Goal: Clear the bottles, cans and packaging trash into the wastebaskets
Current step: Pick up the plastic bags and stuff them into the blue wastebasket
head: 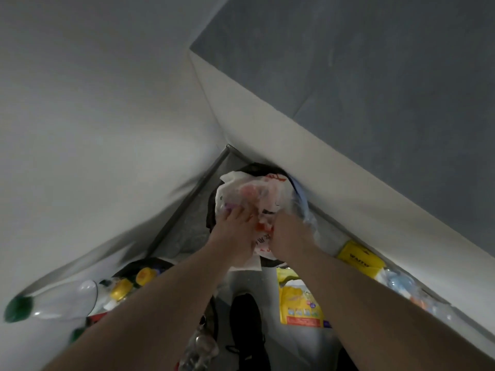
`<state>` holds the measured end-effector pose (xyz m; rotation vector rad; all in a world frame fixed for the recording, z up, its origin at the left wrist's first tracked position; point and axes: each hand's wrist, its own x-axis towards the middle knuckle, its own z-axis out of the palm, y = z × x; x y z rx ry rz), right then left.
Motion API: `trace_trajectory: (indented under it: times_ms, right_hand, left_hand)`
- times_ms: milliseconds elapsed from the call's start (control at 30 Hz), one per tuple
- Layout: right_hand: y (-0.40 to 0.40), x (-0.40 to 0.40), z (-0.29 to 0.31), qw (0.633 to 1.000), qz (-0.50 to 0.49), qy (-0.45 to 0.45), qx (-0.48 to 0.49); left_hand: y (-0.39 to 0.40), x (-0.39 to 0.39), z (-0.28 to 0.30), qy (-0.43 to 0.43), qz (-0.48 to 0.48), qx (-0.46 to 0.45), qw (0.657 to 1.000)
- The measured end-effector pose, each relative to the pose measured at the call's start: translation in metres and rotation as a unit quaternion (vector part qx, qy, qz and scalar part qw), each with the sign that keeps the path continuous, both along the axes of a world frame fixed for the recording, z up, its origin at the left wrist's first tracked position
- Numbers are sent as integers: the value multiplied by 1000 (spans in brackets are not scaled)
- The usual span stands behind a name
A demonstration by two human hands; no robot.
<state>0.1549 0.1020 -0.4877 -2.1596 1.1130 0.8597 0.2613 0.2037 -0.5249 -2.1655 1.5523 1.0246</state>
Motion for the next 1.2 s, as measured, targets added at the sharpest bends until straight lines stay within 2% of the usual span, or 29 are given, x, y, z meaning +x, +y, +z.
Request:
trace_trajectory:
  times_ms: [200,267,367,533,633,767,867,967,1100,1200]
  right_hand:
    - [2,-35,0,981,62,-175,-48]
    - [-4,-49,-1,975,78,-196,-74]
    - [-9,-68,-12,974,22,-206,-93]
    - [-5,-99,-14,967,-58,-238,-74]
    - [-3,-122,-5,971,-78,-218,-60]
    - [2,-145,17,974,-123,-186,-41]
    - [8,-164,39,972,-163,-168,-28]
    - [20,-190,70,976,-182,-117,-15]
    - [39,-239,115,980,-187,-63,7]
    - [49,-277,149,988,-151,-35,14]
  left_hand:
    - [-32,-7,-51,-46,-22,41,998]
    - [-44,-11,-60,-49,-14,43,998]
    - [-54,-21,-70,-48,-18,70,996]
    - [-74,-14,-80,-48,-69,127,988]
    - [-67,-2,-52,1,-72,98,993]
    - [-32,11,0,-6,41,-23,999]
    - [-14,0,41,-11,112,-111,987]
    - [-1,-34,84,26,127,-186,974]
    - [18,-99,130,90,116,-179,973]
    - [33,-153,157,114,131,-105,979]
